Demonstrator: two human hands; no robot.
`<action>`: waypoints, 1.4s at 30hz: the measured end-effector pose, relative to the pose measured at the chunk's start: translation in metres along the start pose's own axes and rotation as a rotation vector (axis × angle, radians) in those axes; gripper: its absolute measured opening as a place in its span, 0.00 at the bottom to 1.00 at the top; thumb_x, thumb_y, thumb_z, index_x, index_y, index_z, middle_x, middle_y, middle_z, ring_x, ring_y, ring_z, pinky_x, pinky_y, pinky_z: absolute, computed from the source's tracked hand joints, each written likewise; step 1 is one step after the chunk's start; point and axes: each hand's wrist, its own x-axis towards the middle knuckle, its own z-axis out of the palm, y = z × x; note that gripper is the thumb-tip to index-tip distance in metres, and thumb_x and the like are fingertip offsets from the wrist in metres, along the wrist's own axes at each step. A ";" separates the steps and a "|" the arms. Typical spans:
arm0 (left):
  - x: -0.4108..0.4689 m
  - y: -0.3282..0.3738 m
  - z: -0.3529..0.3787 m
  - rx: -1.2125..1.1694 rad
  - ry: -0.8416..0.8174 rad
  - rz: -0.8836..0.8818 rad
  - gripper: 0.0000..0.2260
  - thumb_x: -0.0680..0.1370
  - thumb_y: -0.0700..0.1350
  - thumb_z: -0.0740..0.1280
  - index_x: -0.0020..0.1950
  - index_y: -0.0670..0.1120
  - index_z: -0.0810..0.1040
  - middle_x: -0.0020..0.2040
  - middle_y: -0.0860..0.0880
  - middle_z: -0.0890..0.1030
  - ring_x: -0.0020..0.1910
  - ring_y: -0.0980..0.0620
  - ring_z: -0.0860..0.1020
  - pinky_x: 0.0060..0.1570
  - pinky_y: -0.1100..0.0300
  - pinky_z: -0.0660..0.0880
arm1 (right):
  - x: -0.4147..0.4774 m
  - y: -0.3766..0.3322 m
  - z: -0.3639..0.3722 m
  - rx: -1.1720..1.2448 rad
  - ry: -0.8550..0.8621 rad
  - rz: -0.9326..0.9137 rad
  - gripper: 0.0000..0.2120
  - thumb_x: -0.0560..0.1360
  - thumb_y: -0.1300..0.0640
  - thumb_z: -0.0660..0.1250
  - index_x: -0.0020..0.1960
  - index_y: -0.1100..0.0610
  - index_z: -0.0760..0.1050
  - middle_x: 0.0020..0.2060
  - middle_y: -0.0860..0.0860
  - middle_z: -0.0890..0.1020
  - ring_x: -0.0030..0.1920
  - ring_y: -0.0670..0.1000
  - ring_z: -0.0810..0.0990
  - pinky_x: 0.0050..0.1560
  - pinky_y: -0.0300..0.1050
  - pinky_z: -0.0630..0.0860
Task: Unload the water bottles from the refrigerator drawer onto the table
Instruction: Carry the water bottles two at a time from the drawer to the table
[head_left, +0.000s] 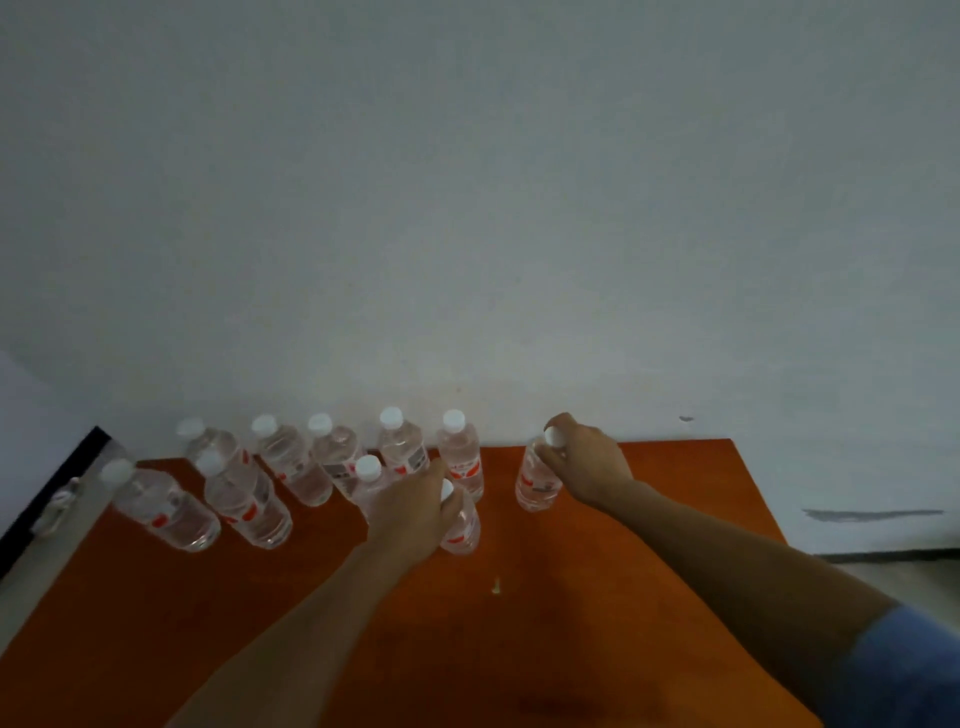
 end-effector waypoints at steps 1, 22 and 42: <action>0.008 -0.006 0.001 0.003 -0.010 0.015 0.15 0.81 0.54 0.58 0.63 0.49 0.69 0.48 0.50 0.81 0.43 0.52 0.79 0.37 0.60 0.70 | 0.011 -0.003 0.005 -0.007 -0.011 0.013 0.17 0.81 0.45 0.57 0.61 0.56 0.69 0.48 0.55 0.82 0.45 0.55 0.81 0.43 0.49 0.79; 0.056 -0.011 -0.006 0.196 0.081 0.219 0.17 0.81 0.57 0.54 0.63 0.48 0.70 0.58 0.49 0.75 0.54 0.51 0.75 0.50 0.58 0.74 | 0.024 0.000 0.021 0.010 -0.055 0.208 0.28 0.78 0.47 0.65 0.74 0.52 0.60 0.54 0.53 0.82 0.49 0.52 0.81 0.48 0.47 0.79; -0.220 0.395 0.073 0.142 -0.203 1.027 0.11 0.79 0.52 0.58 0.53 0.47 0.73 0.51 0.48 0.77 0.47 0.48 0.77 0.42 0.55 0.73 | -0.585 0.161 -0.129 -0.048 0.341 1.083 0.19 0.77 0.44 0.62 0.66 0.50 0.72 0.57 0.50 0.82 0.55 0.54 0.79 0.52 0.47 0.76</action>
